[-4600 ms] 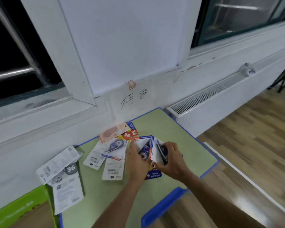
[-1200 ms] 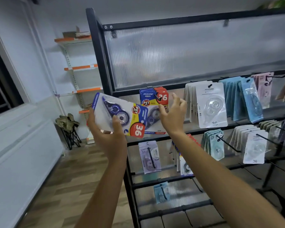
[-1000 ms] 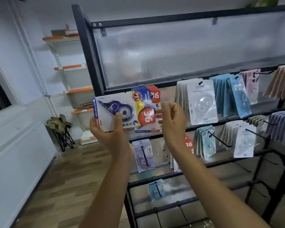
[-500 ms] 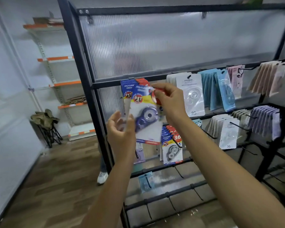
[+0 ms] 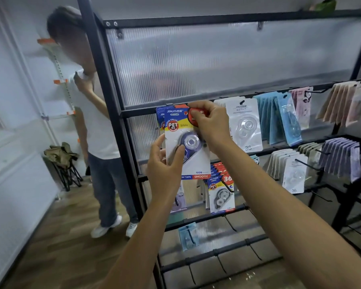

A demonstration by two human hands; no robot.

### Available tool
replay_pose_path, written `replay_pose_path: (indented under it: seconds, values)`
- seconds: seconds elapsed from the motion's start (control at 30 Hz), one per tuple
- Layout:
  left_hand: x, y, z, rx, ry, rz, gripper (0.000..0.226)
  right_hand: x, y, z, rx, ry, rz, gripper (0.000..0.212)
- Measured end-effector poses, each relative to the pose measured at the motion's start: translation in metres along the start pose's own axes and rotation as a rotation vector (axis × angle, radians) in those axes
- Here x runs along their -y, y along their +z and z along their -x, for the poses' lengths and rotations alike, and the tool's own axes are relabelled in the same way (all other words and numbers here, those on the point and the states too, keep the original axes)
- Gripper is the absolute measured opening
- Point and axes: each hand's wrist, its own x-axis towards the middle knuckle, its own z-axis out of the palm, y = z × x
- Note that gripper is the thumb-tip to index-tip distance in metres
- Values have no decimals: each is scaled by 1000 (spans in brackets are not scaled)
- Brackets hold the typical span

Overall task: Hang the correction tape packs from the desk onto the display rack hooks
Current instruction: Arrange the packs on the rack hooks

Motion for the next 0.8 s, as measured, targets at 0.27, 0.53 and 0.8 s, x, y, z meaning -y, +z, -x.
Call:
replay_pose_path:
  seconds: [0.27, 0.53, 0.8]
  values:
    - [9, 3, 3, -42, 23, 24, 34, 2, -1, 3, 51, -14, 51, 17]
    - [16, 3, 2, -70, 37, 79, 33, 6, 0, 3, 76, -28, 84, 20]
    - [22, 5, -1, -54, 23, 65, 31, -3, -1, 3, 81, 15, -3, 11]
